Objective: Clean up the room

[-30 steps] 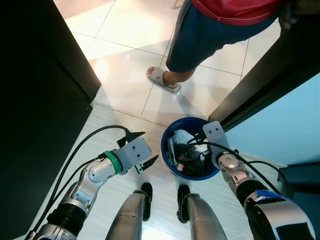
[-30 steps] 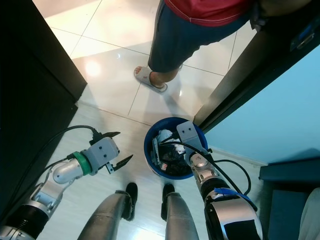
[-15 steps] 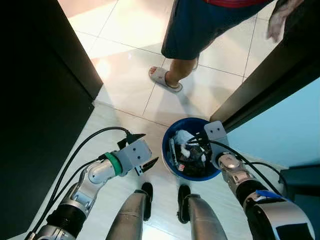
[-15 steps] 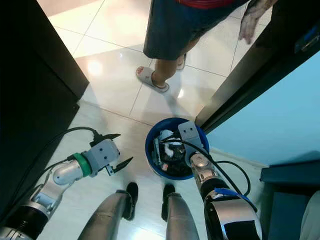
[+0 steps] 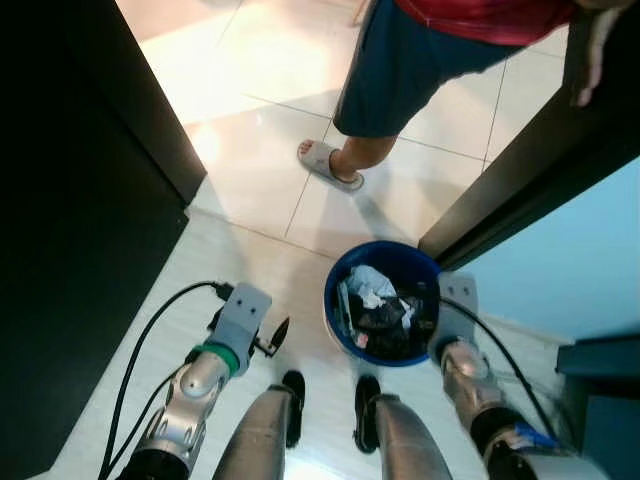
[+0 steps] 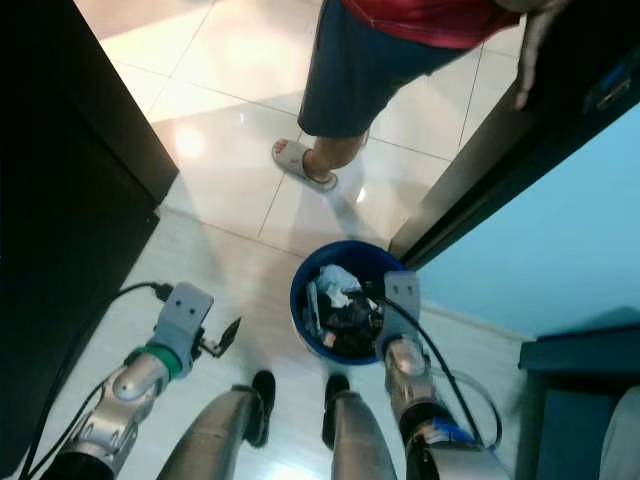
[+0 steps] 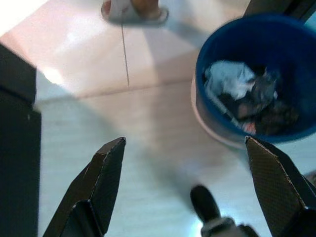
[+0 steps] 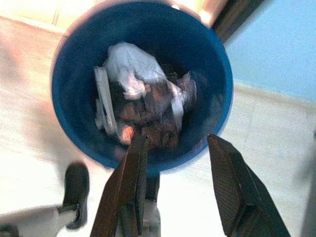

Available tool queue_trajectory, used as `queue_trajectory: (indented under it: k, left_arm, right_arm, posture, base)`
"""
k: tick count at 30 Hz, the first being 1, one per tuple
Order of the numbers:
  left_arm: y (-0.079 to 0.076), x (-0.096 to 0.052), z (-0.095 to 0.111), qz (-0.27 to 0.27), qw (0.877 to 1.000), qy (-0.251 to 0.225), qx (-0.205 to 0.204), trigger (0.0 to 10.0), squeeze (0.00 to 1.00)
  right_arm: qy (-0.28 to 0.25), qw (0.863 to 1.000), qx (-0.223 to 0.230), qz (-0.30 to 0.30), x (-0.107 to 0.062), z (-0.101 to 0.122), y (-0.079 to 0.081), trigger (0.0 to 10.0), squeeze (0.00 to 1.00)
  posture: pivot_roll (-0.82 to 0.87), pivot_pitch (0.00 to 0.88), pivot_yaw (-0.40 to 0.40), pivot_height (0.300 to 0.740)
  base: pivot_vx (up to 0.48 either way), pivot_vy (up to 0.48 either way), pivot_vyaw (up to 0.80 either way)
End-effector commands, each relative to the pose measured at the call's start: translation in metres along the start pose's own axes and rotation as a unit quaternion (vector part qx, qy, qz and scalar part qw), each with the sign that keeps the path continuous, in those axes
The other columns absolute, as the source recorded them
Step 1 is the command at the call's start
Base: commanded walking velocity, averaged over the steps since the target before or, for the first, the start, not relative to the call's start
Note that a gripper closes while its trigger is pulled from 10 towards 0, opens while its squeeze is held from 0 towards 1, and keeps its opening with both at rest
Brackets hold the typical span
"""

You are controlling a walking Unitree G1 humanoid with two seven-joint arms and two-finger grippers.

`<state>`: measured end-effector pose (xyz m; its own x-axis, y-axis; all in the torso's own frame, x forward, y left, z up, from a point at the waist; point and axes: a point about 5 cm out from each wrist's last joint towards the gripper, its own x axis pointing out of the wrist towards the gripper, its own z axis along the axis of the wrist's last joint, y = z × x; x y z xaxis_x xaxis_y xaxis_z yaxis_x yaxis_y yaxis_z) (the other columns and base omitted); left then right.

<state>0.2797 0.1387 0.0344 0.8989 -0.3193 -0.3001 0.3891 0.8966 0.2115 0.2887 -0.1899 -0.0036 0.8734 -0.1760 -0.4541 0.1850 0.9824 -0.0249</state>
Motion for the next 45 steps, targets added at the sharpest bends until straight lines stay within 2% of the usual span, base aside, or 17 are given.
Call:
queue_trajectory:
  k: [1,6,7,11,14,15,16,18,21,25,31,39,45]
  left_arm:
    - [-0.006,-0.008,-0.025,0.002,0.999,0.049,-0.016,10.0,0.00]
    - [-0.005,-0.008,-0.028,0.013,0.998,0.055,-0.024,10.0,0.00]
    - [-0.001,-0.008,-0.032,0.025,0.997,0.064,-0.023,10.0,0.00]
    - [0.004,-0.008,-0.035,0.038,0.996,0.077,-0.022,10.0,0.00]
    - [0.012,-0.005,-0.037,0.054,0.994,0.092,-0.024,10.0,0.00]
    - [0.011,-0.002,-0.035,0.053,0.994,0.093,-0.024,10.0,0.00]
    - [0.011,-0.002,-0.035,0.053,0.994,0.093,-0.024,10.0,0.00]
    - [0.009,0.000,-0.035,0.053,0.994,0.094,-0.015,10.0,0.00]
    - [0.009,0.001,-0.035,0.059,0.993,0.097,-0.014,10.0,0.00]
    - [0.009,0.004,-0.035,0.075,0.992,0.096,-0.042,10.0,0.00]
    - [0.010,0.010,-0.029,0.071,0.993,0.087,-0.040,10.0,0.00]
    - [0.015,0.009,-0.031,0.089,0.991,0.086,-0.053,10.0,0.00]
    - [0.014,0.012,-0.027,0.093,0.991,0.076,-0.057,10.0,0.00]
  right_arm:
    - [0.021,0.999,0.023,-0.024,-0.010,-0.023,-0.006,10.0,0.00]
    - [0.025,0.998,0.030,-0.041,-0.018,-0.038,-0.010,10.0,0.00]
    - [0.024,0.998,0.042,-0.050,-0.024,-0.046,-0.011,10.0,0.00]
    - [0.015,0.997,0.059,-0.051,-0.027,-0.049,-0.009,10.0,0.00]
    - [0.005,0.996,0.070,-0.047,-0.028,-0.049,0.000,10.0,0.00]
    - [0.007,0.998,0.052,-0.024,-0.027,-0.045,0.012,10.0,0.00]
    - [0.007,0.998,0.052,-0.024,-0.027,-0.045,0.012,10.0,0.00]
    - [0.010,0.999,0.042,0.000,-0.027,-0.044,0.022,10.0,0.00]
    - [0.008,0.999,0.035,0.007,-0.026,-0.043,0.025,10.0,0.00]
    - [0.008,0.999,0.049,0.007,-0.026,-0.044,0.024,10.0,0.00]
    - [0.011,0.999,0.034,0.013,-0.025,-0.043,0.024,10.0,0.00]
    - [0.009,1.000,0.026,-0.003,-0.030,-0.050,0.016,10.0,0.00]
    - [0.001,1.000,0.020,-0.004,-0.028,-0.045,0.016,10.0,0.00]
  posture:
    - [0.07,0.257,0.094,0.740]
    - [0.06,0.246,0.095,0.740]
    - [0.05,0.207,0.082,0.740]
    - [0.06,0.205,0.090,0.740]
    - [0.04,0.167,0.098,0.740]
    - [0.03,0.154,0.095,0.740]
    - [0.03,0.154,0.095,0.740]
    - [0.03,0.142,0.090,0.740]
    - [0.03,0.125,0.088,0.740]
    - [0.02,0.109,0.087,0.740]
    - [0.01,0.094,0.080,0.740]
    - [0.01,0.090,0.081,0.740]
    - [0.01,0.081,0.074,0.740]
  base:
    - [0.000,0.000,0.00]
    - [0.000,0.000,0.00]
    - [0.000,0.000,0.00]
    - [0.000,0.000,0.00]
    - [0.000,0.000,0.00]
    - [0.000,0.000,0.00]
    - [0.000,0.000,0.00]
    - [0.000,0.000,0.00]
    - [0.000,0.000,0.00]
    - [0.000,0.000,0.00]
    - [0.000,0.000,0.00]
    - [0.000,0.000,0.00]
    - [0.000,0.000,0.00]
